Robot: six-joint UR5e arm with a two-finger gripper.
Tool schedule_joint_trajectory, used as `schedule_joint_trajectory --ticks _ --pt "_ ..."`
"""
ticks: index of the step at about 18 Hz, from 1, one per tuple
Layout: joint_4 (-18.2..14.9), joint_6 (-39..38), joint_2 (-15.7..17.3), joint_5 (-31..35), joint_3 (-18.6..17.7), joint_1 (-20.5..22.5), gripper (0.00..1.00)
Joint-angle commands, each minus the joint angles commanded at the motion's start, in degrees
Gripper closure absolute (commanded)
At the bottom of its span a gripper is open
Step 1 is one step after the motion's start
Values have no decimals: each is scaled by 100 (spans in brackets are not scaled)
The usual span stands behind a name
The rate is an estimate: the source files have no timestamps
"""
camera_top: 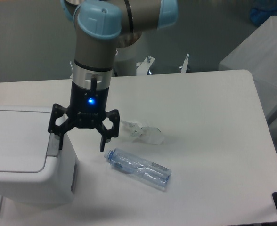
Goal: Open the trash can
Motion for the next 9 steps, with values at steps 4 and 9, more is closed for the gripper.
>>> schedule_joint_trajectory --ticks 4,9 --pt "0 17 -26 0 -9 -9 0" --pt "0 35 -35 9 -9 -9 0"
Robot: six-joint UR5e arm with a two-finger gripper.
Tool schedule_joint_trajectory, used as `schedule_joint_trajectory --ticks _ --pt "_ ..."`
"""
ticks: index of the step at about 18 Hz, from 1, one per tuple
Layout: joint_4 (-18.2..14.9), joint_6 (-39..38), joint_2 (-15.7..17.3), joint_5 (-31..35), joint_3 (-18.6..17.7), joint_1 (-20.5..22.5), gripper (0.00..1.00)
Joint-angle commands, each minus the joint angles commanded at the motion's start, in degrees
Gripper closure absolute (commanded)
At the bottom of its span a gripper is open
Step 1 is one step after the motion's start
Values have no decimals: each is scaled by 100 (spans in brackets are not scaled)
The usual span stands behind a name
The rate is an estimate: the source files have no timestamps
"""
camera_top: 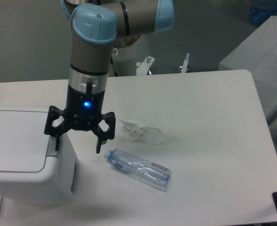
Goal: Open the trash can
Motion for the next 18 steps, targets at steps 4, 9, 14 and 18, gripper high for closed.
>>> schedule_joint_trajectory --ticks 4,9,14,18 --pt "9 0 -18 9 -17 0 0" --pt "17 9 -44 18 -18 9 0" --pt "26 18 -53 26 -18 0 0" --pt "26 18 -79 26 -18 0 0"
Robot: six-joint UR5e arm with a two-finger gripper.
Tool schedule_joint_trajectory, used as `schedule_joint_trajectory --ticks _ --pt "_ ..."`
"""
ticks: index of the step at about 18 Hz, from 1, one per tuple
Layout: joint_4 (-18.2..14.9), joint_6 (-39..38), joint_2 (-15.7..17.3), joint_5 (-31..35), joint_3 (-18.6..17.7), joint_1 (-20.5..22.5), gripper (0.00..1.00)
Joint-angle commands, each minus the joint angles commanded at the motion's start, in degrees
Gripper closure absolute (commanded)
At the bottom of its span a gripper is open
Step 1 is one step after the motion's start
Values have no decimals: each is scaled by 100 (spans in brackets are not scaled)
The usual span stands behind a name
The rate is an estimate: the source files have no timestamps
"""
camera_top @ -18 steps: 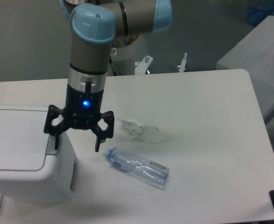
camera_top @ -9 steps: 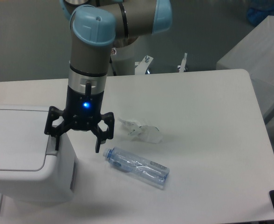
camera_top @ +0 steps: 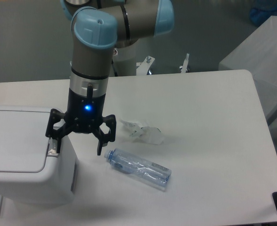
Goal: Open the trash can
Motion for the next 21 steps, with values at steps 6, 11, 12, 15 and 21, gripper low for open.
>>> schedule_joint_trajectory --ticks 6,11,12,15,21 --pt "26 44 26 0 218 9 0" --pt "-341 1718 35 542 914 210 0" --pt "-473 2175 44 762 905 272 0" --pt "-869 3345 140 1036 923 456 0" --pt "-1862 5210 378 1257 905 1124 0"
